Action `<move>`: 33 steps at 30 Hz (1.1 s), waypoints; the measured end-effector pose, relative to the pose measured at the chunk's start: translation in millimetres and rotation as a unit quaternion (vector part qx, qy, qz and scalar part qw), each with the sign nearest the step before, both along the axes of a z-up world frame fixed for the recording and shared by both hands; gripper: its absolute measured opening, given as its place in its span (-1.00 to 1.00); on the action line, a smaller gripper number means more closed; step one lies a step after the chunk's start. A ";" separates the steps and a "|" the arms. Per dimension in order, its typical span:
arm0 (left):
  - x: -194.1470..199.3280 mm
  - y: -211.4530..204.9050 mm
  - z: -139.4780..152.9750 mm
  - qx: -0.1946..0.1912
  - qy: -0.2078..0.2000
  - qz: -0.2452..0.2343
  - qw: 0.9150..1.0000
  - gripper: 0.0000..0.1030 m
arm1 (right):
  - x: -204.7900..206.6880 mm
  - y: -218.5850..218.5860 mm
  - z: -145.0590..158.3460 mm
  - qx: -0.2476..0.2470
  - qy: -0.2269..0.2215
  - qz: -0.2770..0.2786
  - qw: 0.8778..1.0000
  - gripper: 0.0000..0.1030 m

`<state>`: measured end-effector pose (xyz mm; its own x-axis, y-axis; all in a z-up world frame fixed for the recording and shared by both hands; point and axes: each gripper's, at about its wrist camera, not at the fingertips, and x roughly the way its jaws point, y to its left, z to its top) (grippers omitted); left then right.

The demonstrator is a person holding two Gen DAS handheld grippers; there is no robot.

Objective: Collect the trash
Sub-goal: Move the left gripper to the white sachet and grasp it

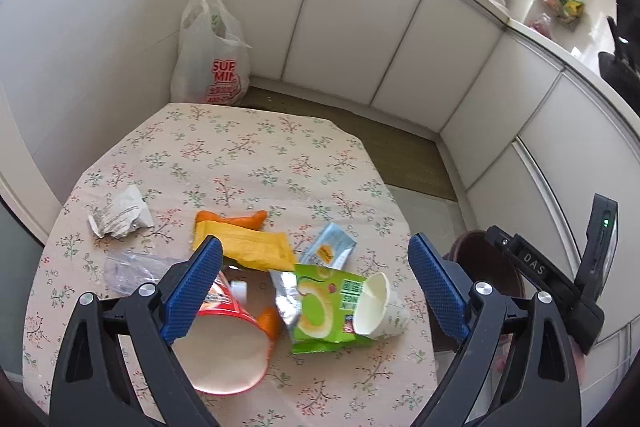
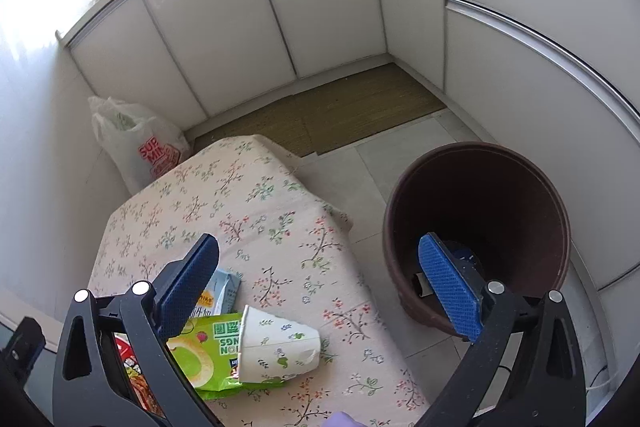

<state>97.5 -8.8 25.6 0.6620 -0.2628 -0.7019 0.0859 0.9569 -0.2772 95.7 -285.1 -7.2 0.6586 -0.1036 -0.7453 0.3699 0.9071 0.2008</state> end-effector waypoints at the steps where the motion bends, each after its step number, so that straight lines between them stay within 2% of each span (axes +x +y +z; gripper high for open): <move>1: 3.6 9.7 -2.1 0.003 0.001 0.009 1.000 0.77 | 2.1 7.1 -1.5 -0.004 0.004 0.010 1.000 0.87; 5: 29.2 57.0 -21.1 0.017 0.036 0.050 0.998 0.78 | 11.2 38.7 -11.0 -0.020 0.025 0.053 0.998 0.87; 10: 69.8 113.8 -58.1 0.007 0.104 0.082 0.991 0.78 | 17.9 61.3 -22.9 -0.032 0.046 0.084 0.995 0.87; 13: 94.1 136.0 -85.5 0.048 0.131 0.095 0.986 0.78 | 23.2 64.6 -30.0 -0.025 0.060 0.088 0.994 0.87; 18: 126.5 157.8 -138.0 0.103 0.186 0.086 0.973 0.78 | 30.9 70.4 -39.8 -0.017 0.079 0.096 0.992 0.87; 22: 144.2 163.2 -164.8 0.128 0.197 0.080 0.969 0.78 | 35.6 76.4 -46.3 -0.029 0.088 0.102 0.990 0.87; 26: 158.5 164.8 -181.2 0.128 0.203 0.071 0.968 0.78 | 41.0 82.8 -55.8 -0.029 0.105 0.112 0.988 0.87; 30: 167.3 169.6 -194.0 0.135 0.212 0.086 0.964 0.78 | 44.7 88.3 -63.3 -0.042 0.118 0.122 0.985 0.87; 33: 166.8 176.8 -194.7 0.124 0.213 0.091 0.965 0.77 | 46.7 90.4 -64.4 -0.048 0.121 0.127 0.983 0.87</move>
<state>264.3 168.0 -169.1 0.3192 0.0406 -0.9468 -0.1602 0.9870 -0.0117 142.4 -194.7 -71.6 0.4761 -0.0368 -0.8786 0.1555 0.9869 0.0430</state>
